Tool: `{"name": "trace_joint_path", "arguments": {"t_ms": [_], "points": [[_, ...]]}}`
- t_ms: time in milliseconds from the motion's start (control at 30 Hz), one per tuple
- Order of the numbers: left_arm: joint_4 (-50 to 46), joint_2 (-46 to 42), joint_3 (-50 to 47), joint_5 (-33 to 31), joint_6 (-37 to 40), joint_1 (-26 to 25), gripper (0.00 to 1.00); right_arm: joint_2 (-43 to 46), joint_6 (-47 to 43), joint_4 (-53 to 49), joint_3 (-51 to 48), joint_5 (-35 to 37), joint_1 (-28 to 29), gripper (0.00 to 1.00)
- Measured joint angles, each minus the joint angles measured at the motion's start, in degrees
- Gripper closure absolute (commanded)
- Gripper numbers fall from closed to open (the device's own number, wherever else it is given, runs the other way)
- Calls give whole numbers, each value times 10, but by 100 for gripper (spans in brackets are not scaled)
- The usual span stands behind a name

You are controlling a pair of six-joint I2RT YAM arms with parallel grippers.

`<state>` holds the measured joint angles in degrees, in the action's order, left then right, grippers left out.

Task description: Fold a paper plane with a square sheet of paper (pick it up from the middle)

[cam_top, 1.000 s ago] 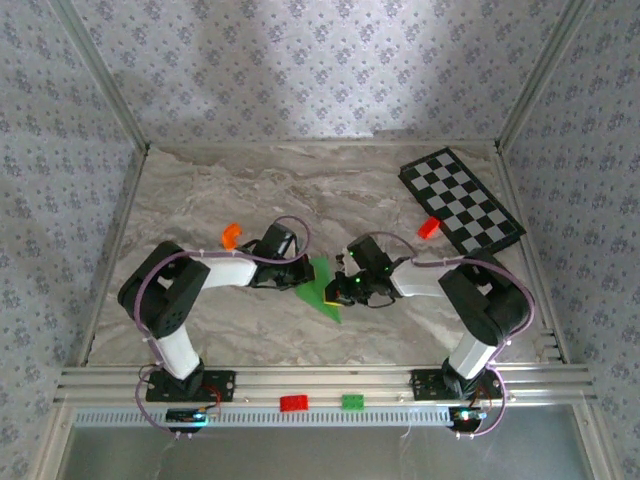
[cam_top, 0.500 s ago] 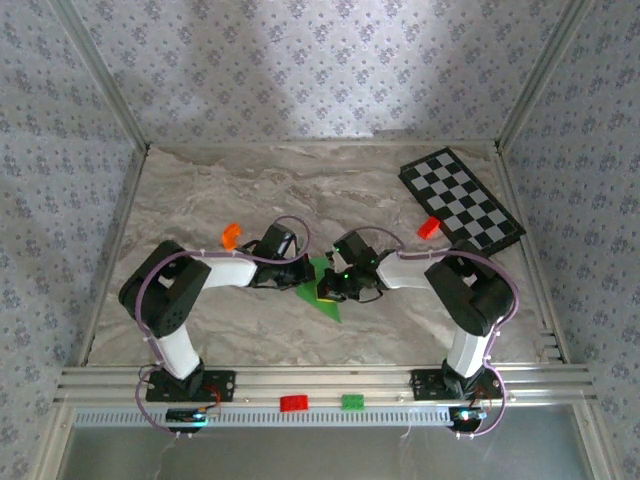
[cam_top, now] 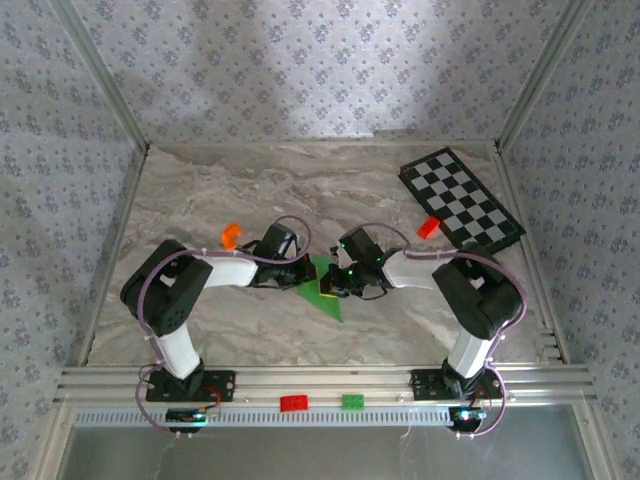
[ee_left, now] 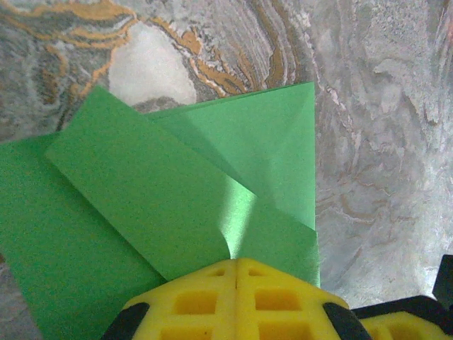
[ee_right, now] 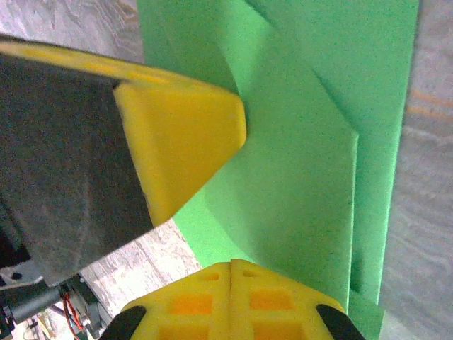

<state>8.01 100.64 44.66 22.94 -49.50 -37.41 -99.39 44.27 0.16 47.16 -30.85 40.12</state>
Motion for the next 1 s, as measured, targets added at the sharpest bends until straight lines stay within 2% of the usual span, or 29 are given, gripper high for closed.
{"name": "trace_joint_path", "arguments": {"t_ms": [267,500,600,800,1000], "points": [[2,1,0,1,0,0,97,-20,-7,-8,7,3,3,98],[10,4,0,2,0,0,97,47,-19,-47,-20,5,9,97],[11,5,0,3,0,0,97,67,-18,-39,-35,2,12,97],[17,7,0,5,0,0,98,31,-17,-27,-50,-8,10,97],[19,7,-1,5,0,0,98,37,-10,14,-75,-15,10,96]]}}
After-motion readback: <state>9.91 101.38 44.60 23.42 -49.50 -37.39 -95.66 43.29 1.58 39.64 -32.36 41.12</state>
